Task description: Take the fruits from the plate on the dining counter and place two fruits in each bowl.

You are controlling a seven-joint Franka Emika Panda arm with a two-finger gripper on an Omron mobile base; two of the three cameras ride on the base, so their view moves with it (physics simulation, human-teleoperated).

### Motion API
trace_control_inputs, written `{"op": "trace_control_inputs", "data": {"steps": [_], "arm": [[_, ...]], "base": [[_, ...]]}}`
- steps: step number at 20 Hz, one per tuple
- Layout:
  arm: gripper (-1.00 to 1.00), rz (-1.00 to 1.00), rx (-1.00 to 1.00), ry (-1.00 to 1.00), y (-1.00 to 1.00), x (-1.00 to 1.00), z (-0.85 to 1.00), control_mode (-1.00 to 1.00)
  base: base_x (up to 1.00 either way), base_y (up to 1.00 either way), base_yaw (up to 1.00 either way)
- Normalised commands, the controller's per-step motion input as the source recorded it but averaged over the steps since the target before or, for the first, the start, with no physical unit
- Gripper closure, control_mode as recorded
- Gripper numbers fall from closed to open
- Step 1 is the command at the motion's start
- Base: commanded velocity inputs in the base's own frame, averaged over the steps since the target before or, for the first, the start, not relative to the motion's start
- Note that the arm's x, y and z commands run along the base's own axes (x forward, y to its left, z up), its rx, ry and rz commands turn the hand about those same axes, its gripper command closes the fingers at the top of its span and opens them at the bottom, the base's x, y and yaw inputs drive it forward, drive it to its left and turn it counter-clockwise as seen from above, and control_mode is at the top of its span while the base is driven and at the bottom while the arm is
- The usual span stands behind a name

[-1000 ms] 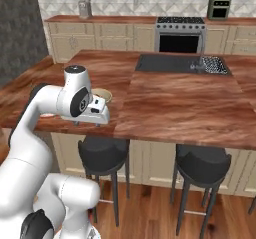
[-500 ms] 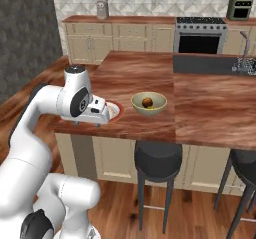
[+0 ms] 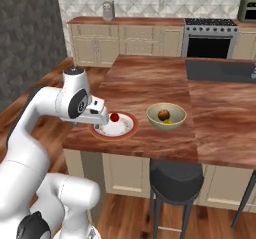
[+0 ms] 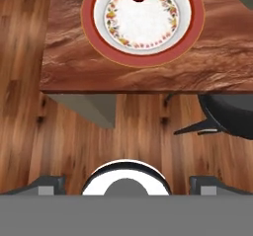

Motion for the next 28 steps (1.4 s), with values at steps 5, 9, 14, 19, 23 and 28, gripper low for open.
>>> {"op": "trace_control_inputs", "data": {"steps": [5, 9, 14, 19, 23, 28], "arm": [[-1.00, 0.00, 0.00, 0.00, 0.00, 0.00, 0.00, 1.00], [-1.00, 0.00, 0.00, 0.00, 0.00, 0.00, 0.00, 1.00], [-1.00, 0.00, 0.00, 0.00, 0.00, 0.57, -0.23, -1.00], [-1.00, 0.00, 0.00, 0.00, 0.00, 0.42, -0.53, -1.00], [-1.00, 0.00, 0.00, 0.00, 0.00, 0.29, -0.49, -1.00], [-1.00, 0.00, 0.00, 0.00, 0.00, 0.41, -0.42, -1.00]], "base": [[0.51, 0.00, 0.07], [0.35, 0.00, 0.01], [0.00, 0.00, 0.00], [0.00, 0.00, 0.00], [0.00, 0.00, 0.00], [0.00, 0.00, 0.00]]}}
